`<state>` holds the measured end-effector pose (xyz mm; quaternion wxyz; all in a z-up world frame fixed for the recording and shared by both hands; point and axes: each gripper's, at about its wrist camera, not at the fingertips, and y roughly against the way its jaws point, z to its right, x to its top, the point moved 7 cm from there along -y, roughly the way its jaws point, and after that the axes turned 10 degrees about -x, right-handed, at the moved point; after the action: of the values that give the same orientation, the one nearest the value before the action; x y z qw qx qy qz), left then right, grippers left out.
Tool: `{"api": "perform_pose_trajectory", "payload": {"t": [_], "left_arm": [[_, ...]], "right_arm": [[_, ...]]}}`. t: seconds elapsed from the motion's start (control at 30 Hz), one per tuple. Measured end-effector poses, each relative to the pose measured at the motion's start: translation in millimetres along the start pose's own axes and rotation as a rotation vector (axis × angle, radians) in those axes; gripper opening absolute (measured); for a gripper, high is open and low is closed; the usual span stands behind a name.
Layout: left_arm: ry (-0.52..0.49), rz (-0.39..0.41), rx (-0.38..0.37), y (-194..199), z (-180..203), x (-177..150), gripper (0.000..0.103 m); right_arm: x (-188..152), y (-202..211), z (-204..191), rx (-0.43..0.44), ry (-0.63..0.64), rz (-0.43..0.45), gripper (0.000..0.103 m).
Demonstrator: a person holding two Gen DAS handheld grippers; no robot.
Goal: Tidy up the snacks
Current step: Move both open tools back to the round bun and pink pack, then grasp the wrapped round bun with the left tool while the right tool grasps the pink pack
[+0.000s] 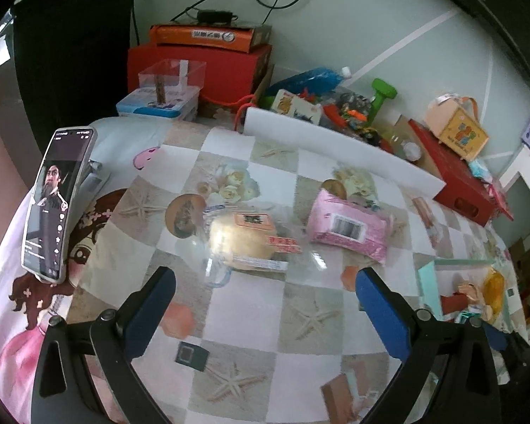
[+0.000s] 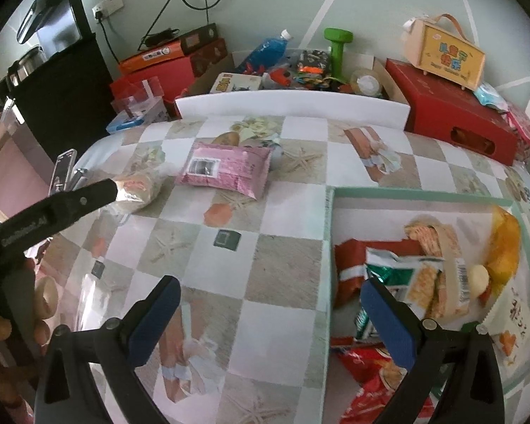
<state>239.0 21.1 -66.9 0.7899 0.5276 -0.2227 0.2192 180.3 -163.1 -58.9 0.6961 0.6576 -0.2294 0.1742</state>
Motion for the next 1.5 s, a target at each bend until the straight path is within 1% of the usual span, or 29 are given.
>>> {"api": "perform_pose_trajectory", "payload": {"t": [0.13, 0.3, 0.57, 0.67, 0.77, 0.87, 0.97, 1.1, 1.23, 1.33, 1.5], "left_arm": [[0.007, -0.012, 0.025, -8, -10, 3, 0.101], [0.034, -0.018, 0.015, -15, -19, 7, 0.101], [0.033, -0.021, 0.003, -26, -19, 18, 0.101], [0.029, -0.033, -0.002, -32, -18, 19, 0.101], [0.024, -0.048, 0.012, -38, -18, 19, 0.101], [0.032, -0.052, 0.011, -43, -21, 19, 0.101], [0.036, -0.055, 0.025, -46, -25, 20, 0.101], [0.036, -0.061, 0.030, -50, -27, 21, 0.101], [0.026, -0.060, 0.034, -51, -26, 23, 0.101], [0.016, -0.061, 0.038, -53, -25, 24, 0.101], [0.014, -0.072, 0.039, -59, -24, 24, 0.101]], "right_arm": [[7, -2, -3, -0.009, -0.003, 0.009, 0.103], [17, -9, -13, -0.002, 0.025, 0.019, 0.103], [40, -29, -23, -0.004, 0.097, 0.032, 0.103], [52, -41, -26, -0.029, 0.151, 0.028, 0.103], [64, -52, -31, -0.044, 0.211, 0.035, 0.103], [71, -68, -35, -0.058, 0.257, 0.021, 0.103], [75, -84, -40, -0.049, 0.297, 0.002, 0.103], [82, -97, -49, -0.065, 0.356, 0.000, 0.103], [88, -106, -63, -0.035, 0.423, -0.001, 0.103], [90, -111, -75, -0.039, 0.490, 0.007, 0.103], [93, -118, -88, -0.039, 0.556, 0.012, 0.102]]}}
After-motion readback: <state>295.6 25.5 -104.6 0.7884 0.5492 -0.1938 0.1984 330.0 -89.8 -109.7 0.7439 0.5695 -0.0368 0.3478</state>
